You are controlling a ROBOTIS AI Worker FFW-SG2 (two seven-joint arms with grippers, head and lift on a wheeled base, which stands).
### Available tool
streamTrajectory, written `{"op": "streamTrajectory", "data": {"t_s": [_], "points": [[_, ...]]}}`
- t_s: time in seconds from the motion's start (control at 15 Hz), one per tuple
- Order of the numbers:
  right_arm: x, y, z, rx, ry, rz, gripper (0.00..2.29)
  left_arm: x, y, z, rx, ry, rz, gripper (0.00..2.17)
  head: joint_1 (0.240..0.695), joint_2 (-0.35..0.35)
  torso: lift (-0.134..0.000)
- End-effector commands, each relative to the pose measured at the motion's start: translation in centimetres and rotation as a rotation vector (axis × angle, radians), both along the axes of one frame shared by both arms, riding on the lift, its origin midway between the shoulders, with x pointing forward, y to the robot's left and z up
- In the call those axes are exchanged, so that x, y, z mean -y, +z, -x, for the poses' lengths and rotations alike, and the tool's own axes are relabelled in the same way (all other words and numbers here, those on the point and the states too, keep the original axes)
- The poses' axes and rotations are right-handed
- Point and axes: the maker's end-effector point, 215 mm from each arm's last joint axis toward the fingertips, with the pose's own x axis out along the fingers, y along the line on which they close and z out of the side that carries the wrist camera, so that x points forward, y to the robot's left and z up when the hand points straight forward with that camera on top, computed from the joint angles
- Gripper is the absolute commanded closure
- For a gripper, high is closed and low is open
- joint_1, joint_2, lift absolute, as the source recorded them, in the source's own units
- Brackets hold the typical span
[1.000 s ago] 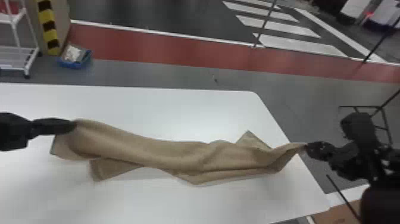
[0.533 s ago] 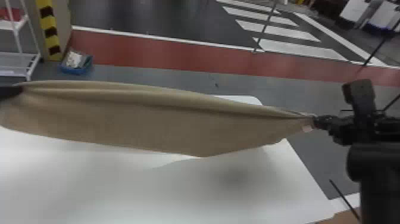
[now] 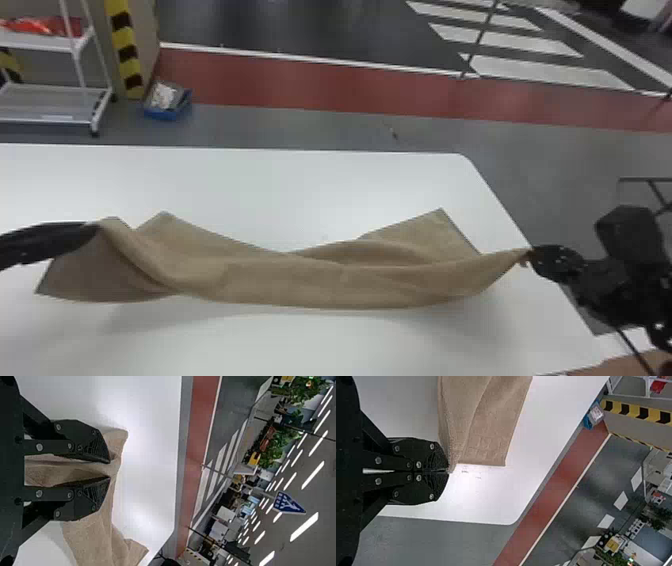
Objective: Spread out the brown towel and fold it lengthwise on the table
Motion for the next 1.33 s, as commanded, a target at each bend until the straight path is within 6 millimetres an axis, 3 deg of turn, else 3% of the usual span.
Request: {"op": "streamTrajectory", "data": {"t_s": [0.0,0.27,0.4,0.6,0.73,1.07,1.27], "points": [[-0.6,-1.0,1.2,-0.032,0.017,-0.001,1.57,-0.1,-0.1,-0.7,0.035,0.005,-0.085,0.02,0.695,-0.251,-0.124],[-1.0,-1.7,1.6,-0.048,0.026,0.008,1.57,-2.4,1.0,-3.2,0.072,0.111,-0.195,0.04,0.695,-0.228,-0.124],[-1.2,-1.8,1.5,-0.049,0.030,0.011,1.57,0.2,2.4,-4.7,0.154,0.032,-0.242,0.19,0.695,-0.207,-0.124],[-1.7,-2.3,1.5,-0.062,0.038,0.010,1.57,3.8,0.6,-7.8,0.089,-0.111,-0.293,0.27,0.695,-0.227,-0.124],[-1.7,-2.5,1.6,-0.067,0.039,0.009,1.57,6.7,0.4,-9.2,0.149,-0.274,-0.411,0.27,0.695,-0.255,-0.124],[-2.2,-2.9,1.7,-0.075,0.045,0.003,1.57,10.9,-0.1,-10.9,0.190,-0.563,-0.576,0.27,0.695,-0.305,-0.124],[-2.7,-3.4,2.0,-0.087,0.054,0.005,1.57,13.4,-2.1,-11.4,0.225,-0.666,-0.669,0.33,0.695,-0.318,-0.124]]}}
